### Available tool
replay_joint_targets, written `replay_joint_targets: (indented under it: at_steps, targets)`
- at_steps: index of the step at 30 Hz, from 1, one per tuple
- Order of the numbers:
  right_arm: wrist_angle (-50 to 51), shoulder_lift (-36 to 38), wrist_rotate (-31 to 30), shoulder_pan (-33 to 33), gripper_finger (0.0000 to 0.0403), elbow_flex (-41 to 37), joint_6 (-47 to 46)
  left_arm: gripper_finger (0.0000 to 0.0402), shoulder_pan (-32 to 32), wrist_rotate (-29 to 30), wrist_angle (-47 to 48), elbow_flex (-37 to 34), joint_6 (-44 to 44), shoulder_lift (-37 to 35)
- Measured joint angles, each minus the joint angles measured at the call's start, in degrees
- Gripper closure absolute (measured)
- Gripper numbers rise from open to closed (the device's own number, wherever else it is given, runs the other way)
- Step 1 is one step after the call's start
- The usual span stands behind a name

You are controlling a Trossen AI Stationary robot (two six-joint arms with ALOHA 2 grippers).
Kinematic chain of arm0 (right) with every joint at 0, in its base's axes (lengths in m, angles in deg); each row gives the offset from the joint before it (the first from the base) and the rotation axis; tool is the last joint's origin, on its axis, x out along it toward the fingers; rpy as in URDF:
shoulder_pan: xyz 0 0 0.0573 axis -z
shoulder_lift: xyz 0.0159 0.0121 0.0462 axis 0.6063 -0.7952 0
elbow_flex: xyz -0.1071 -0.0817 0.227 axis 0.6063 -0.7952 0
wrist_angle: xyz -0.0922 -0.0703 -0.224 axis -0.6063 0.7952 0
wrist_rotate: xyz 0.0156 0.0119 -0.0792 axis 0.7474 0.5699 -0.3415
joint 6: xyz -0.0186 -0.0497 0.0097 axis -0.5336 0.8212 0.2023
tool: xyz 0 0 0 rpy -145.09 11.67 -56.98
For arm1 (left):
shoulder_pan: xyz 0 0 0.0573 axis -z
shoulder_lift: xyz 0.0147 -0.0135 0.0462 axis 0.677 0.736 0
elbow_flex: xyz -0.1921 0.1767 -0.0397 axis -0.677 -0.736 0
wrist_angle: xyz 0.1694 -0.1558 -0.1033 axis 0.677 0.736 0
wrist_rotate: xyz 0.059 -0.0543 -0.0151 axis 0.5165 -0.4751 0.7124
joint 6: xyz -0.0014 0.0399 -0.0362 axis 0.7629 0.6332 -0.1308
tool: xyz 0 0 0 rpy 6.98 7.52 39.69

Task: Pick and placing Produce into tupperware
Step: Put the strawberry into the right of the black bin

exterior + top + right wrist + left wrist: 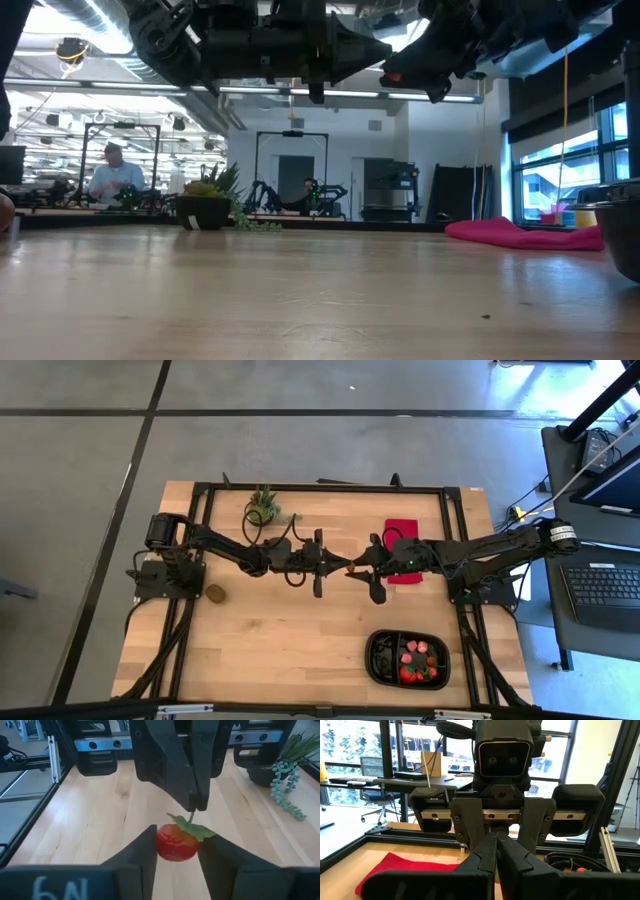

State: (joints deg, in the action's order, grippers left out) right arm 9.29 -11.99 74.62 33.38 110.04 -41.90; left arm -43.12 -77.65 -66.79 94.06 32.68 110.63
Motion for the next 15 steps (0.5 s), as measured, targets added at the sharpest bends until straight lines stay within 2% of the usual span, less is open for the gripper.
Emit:
replay_joint_targets:
  at_steps: [2,7,11,15]
  targets:
    - [0.0,0.0,0.0,0.0,0.0287,0.0,0.0,0.0398,0.0,0.0,0.0,0.0,0.0,0.0]
    - [0.0,0.0,0.0,0.0,0.0286,0.0,-1.2,0.0398,0.0,0.0,0.0,0.0,0.0,0.0]
    - [0.0,0.0,0.0,0.0,0.0276,0.0,-1.6,0.0384,0.0,0.1,0.0,0.0,0.1,0.0]
    - [0.0,0.0,0.0,0.0,0.0287,0.0,-1.7,0.0370,0.0,0.2,0.1,0.0,0.1,0.0]
